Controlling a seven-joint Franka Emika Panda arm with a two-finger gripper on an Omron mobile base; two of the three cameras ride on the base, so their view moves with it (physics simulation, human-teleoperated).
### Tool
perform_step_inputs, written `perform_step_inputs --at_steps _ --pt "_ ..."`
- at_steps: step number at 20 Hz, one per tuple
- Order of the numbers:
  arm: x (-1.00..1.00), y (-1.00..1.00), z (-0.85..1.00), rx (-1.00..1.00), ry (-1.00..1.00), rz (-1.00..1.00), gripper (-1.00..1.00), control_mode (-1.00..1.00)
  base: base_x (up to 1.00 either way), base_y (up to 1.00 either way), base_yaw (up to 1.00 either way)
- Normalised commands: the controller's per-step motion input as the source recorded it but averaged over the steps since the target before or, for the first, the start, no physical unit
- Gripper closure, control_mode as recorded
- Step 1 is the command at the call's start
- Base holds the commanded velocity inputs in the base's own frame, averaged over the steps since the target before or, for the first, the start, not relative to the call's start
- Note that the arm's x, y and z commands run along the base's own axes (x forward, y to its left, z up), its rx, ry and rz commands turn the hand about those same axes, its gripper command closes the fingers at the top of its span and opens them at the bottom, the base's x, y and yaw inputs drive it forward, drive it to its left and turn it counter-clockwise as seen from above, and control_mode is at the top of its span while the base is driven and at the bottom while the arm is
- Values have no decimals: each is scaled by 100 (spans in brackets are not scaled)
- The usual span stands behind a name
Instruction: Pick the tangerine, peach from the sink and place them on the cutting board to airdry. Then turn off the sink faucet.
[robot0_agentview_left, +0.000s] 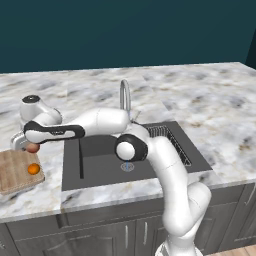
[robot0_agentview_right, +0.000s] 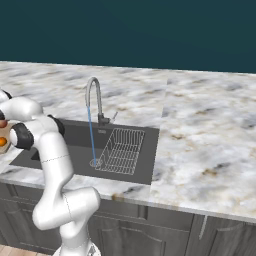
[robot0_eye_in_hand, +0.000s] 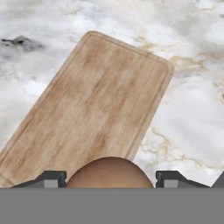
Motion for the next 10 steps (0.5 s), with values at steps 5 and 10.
perform_step_inputs --at_steps 5,10 --pt "0 6 -2 -1 0 1 100 -100 0 0 0" --pt "0 17 -5 -1 1 2 100 -100 0 0 0"
